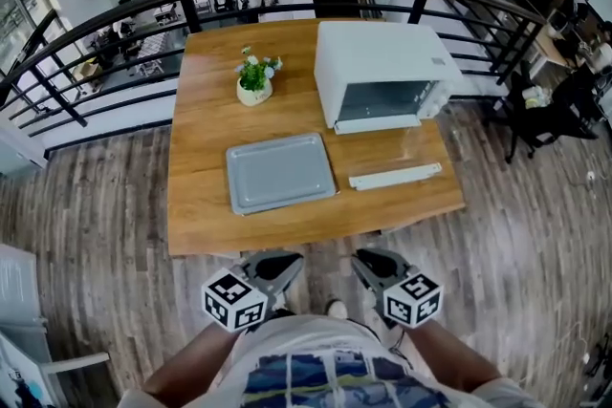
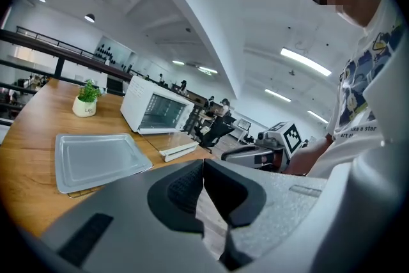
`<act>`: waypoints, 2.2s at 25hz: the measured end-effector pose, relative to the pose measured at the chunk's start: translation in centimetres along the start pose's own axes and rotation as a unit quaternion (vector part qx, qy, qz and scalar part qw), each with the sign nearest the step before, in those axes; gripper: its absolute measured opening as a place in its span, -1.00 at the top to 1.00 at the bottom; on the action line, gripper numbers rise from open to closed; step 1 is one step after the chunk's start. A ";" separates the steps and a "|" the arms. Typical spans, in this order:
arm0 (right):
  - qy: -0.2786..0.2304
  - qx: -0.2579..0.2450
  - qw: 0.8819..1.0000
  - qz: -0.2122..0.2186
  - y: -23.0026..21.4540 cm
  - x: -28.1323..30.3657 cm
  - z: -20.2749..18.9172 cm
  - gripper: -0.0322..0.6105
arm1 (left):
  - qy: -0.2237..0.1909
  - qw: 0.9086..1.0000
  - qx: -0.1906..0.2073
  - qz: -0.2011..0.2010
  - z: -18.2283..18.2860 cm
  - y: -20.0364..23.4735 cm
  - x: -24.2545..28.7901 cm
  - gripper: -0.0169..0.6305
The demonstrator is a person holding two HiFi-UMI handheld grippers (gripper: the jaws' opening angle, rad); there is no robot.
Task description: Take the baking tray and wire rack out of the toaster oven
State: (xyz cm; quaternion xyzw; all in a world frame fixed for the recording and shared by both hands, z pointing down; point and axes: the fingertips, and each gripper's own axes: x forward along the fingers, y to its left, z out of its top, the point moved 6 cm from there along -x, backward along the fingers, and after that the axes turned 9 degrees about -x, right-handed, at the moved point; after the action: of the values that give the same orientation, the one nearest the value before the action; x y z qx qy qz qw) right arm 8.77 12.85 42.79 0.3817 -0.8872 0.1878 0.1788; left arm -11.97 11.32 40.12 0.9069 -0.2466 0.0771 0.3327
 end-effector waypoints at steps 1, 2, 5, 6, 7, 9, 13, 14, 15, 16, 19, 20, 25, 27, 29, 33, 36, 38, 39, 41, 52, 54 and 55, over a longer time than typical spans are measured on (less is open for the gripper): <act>-0.004 -0.007 1.000 0.002 -0.2 -0.7 0.0 0.71 | -0.001 1.000 -0.001 0.003 -0.1 -0.6 0.5 0.93; -0.009 -0.012 1.000 0.004 -0.5 -1.4 0.0 0.75 | -0.001 1.000 -0.001 0.007 -0.1 -1.2 0.9 0.93; -0.021 -0.029 0.999 0.006 -1.2 -3.0 -0.4 0.82 | -0.004 1.000 0.002 0.017 -0.7 -2.9 2.3 0.93; -0.024 -0.036 0.999 0.006 -1.5 -3.5 -0.6 0.85 | -0.005 1.000 0.003 0.020 -1.0 -3.5 2.7 0.93; -0.025 -0.041 0.999 0.007 -1.7 -4.0 -0.9 0.88 | -0.007 1.000 0.003 0.023 -1.3 -4.0 3.1 0.93; -0.025 -0.045 0.999 0.014 -2.1 -4.9 -1.5 0.89 | -0.011 1.000 0.001 0.029 -2.0 -5.2 3.8 0.93; -0.021 -0.048 0.998 0.030 -2.6 -6.6 -2.3 0.89 | -0.013 0.999 -0.004 0.041 -3.5 -7.2 4.5 0.93; -0.025 -0.049 0.998 0.033 -2.7 -6.9 -2.5 0.89 | -0.013 0.999 -0.005 0.045 -3.9 -7.6 4.6 0.93; -0.028 -0.050 0.998 0.034 -2.7 -7.3 -2.7 0.89 | -0.012 0.999 -0.006 0.049 -4.2 -7.9 4.6 0.93; -0.029 -0.051 0.998 0.034 -2.8 -7.7 -2.8 0.89 | -0.012 0.998 -0.008 0.053 -4.5 -8.2 4.7 0.93; -0.029 -0.057 0.997 0.039 -2.8 -8.9 -3.3 0.89 | -0.014 0.998 -0.013 0.062 -5.1 -9.1 5.0 0.93; -0.029 -0.056 0.997 0.041 -2.9 -9.3 -3.5 0.89 | -0.015 0.998 -0.014 0.064 -5.3 -9.4 5.2 0.93; -0.026 -0.062 0.997 0.044 -3.0 -10.7 -4.6 0.89 | -0.015 0.998 -0.015 0.066 -6.3 -10.8 6.1 0.93; -0.028 -0.064 0.997 0.042 -3.3 -11.1 -5.0 0.89 | -0.014 0.998 -0.016 0.067 -6.8 -11.1 6.5 0.93; -0.031 -0.062 0.997 0.040 -3.5 -11.5 -5.4 0.89 | -0.013 0.997 -0.017 0.068 -7.2 -11.4 6.8 0.93; -0.029 -0.062 0.997 0.046 -3.4 -12.4 -5.6 0.89 | -0.016 0.997 -0.022 0.073 -7.6 -12.0 7.1 0.93; -0.031 -0.059 0.997 0.049 -3.7 -12.5 -5.7 0.89 | -0.016 0.997 -0.021 0.073 -7.7 -12.3 7.5 0.93; -0.034 -0.061 0.996 0.050 -3.8 -12.5 -5.9 0.89 | -0.017 0.997 -0.020 0.072 -7.7 -12.4 7.7 0.93; -0.033 -0.062 0.996 0.050 -3.8 -12.6 -5.9 0.89 | -0.017 0.997 -0.019 0.073 -7.7 -12.5 7.8 0.93; -0.033 -0.067 0.996 0.050 -3.7 -12.9 -6.2 0.89 | -0.017 0.997 -0.017 0.073 -7.8 -12.8 7.9 0.93; -0.040 -0.088 0.994 0.051 -3.8 -14.2 -6.7 0.89 | -0.017 0.997 -0.015 0.075 -8.8 -14.0 8.6 0.93; -0.041 -0.087 0.994 0.052 -3.7 -14.2 -6.8 0.90 | -0.017 0.997 -0.015 0.077 -8.9 -13.9 8.7 0.93; -0.040 -0.086 0.994 0.053 -3.7 -14.2 -6.8 0.90 | -0.016 0.997 -0.015 0.078 -9.0 -13.9 8.7 0.93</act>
State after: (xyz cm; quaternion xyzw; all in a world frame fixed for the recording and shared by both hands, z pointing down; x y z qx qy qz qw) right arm 21.86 22.30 42.88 0.3248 -0.9254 0.1045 0.1652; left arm 2.72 22.78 41.77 0.8811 -0.3226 0.0849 0.3352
